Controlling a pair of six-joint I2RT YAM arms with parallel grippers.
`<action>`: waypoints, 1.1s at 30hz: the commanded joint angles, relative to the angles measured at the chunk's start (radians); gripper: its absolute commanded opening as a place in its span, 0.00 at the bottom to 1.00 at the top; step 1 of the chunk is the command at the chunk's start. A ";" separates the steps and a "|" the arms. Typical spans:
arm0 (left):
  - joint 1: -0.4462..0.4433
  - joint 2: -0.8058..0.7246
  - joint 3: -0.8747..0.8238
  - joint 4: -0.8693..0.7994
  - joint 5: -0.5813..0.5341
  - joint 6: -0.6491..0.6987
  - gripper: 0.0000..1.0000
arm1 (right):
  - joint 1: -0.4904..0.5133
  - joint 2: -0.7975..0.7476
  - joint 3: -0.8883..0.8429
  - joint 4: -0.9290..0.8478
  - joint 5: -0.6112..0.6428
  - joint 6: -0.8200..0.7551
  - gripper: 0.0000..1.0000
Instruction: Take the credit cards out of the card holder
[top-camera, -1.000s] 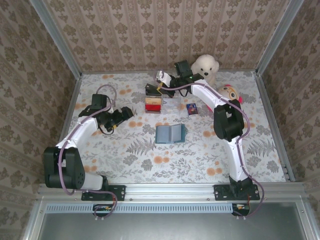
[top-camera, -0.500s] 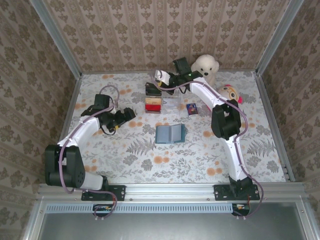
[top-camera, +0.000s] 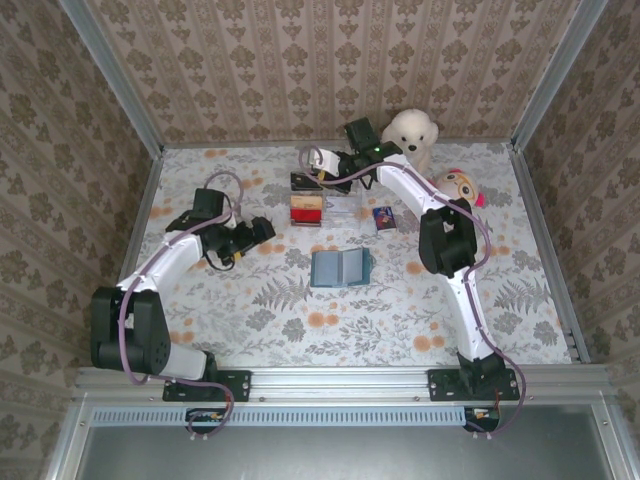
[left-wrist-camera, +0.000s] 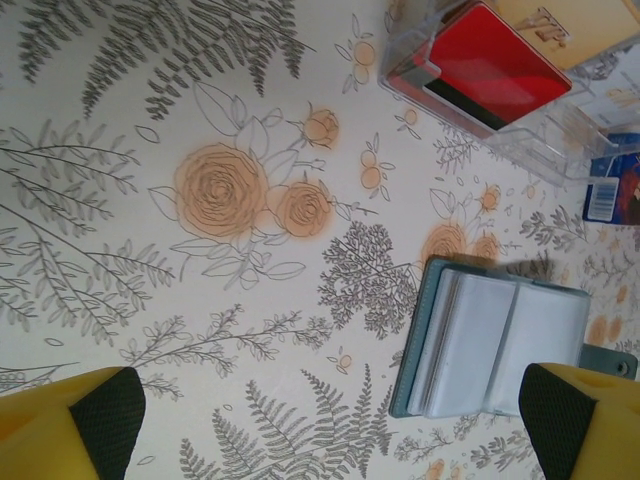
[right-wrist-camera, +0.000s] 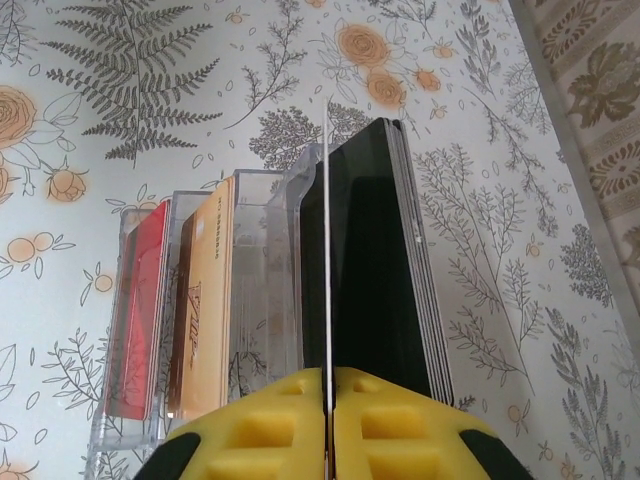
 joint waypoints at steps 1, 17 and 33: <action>-0.014 0.011 -0.003 0.005 0.025 -0.016 1.00 | -0.001 0.013 0.034 -0.045 0.017 -0.028 0.13; -0.031 0.014 -0.011 0.008 0.026 -0.013 1.00 | 0.002 -0.010 0.035 0.012 -0.005 0.079 0.22; -0.034 0.002 -0.027 0.013 0.023 -0.020 1.00 | -0.002 -0.033 0.015 0.080 0.017 0.136 0.12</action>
